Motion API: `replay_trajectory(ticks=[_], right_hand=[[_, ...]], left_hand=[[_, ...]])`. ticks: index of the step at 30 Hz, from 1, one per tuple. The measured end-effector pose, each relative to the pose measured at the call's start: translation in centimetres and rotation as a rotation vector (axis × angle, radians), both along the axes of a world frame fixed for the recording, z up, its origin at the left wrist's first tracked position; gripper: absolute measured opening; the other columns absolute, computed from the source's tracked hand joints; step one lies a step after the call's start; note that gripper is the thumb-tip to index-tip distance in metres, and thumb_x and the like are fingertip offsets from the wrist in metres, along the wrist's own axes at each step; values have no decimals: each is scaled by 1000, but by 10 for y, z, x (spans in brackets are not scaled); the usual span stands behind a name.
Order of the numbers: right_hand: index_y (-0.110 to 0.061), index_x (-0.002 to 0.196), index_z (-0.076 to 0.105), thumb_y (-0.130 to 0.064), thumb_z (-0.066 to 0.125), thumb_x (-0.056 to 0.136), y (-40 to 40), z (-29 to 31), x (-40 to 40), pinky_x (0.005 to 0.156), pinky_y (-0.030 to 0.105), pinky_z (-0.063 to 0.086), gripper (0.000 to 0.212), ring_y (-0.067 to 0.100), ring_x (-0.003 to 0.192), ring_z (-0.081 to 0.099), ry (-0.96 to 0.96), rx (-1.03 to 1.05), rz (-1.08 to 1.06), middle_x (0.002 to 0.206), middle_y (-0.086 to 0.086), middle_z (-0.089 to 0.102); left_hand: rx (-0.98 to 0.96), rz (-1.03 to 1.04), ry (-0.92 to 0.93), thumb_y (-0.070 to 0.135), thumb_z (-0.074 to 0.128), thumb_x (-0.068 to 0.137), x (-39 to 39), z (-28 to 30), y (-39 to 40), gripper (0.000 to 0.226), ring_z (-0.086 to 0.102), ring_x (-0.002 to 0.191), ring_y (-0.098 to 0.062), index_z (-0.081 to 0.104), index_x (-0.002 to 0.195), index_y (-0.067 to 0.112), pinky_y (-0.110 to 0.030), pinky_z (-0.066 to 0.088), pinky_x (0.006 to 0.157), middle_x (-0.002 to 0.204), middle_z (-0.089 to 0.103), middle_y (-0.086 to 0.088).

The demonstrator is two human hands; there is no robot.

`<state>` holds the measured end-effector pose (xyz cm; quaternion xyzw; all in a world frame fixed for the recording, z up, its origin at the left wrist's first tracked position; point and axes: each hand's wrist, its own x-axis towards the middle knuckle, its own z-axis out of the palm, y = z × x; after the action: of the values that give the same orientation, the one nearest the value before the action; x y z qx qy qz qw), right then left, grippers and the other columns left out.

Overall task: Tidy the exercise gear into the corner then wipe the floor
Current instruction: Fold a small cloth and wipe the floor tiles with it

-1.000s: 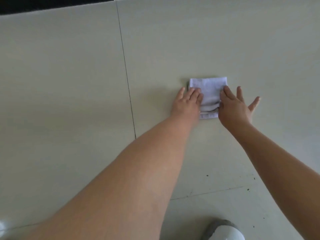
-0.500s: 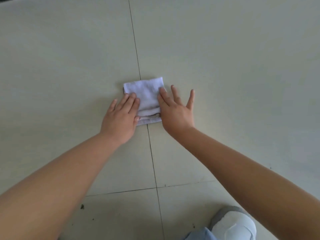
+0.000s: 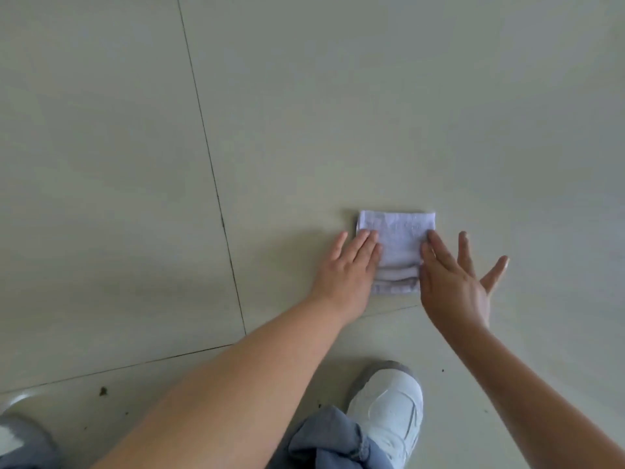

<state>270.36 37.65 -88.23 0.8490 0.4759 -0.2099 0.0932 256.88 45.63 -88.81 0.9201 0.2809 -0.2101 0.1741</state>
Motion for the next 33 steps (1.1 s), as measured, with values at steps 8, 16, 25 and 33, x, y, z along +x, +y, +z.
replay_trajectory(ticks=[8,16,25,33], right_hand=[[-21,148,24,-11,27,98,116,-3,44,110,62,-13,51,21,148,-4,-12,-11,86,158,-13,14],[-7,148,19,-10,30,98,194,-8,11,113,56,-12,51,20,149,-2,-24,33,303,159,2,11],[6,147,2,-10,21,98,205,-1,1,114,54,-11,55,32,147,-4,10,-152,333,157,22,1],[12,144,-8,-11,18,101,215,8,10,115,50,-11,55,40,145,-7,15,-279,466,155,28,-5]], left_hand=[[112,96,122,29,25,103,44,4,96,57,-2,149,-15,4,152,10,-39,-1,120,161,-3,-3],[117,134,238,32,29,101,13,12,170,60,-2,149,-21,7,152,8,-36,3,120,160,-4,-9],[1,75,329,22,25,103,28,22,189,55,-1,149,-29,7,150,0,-35,2,121,159,-3,-19],[-109,137,417,15,20,102,37,38,192,52,-6,149,-24,4,151,4,-35,2,121,160,-9,-12]])
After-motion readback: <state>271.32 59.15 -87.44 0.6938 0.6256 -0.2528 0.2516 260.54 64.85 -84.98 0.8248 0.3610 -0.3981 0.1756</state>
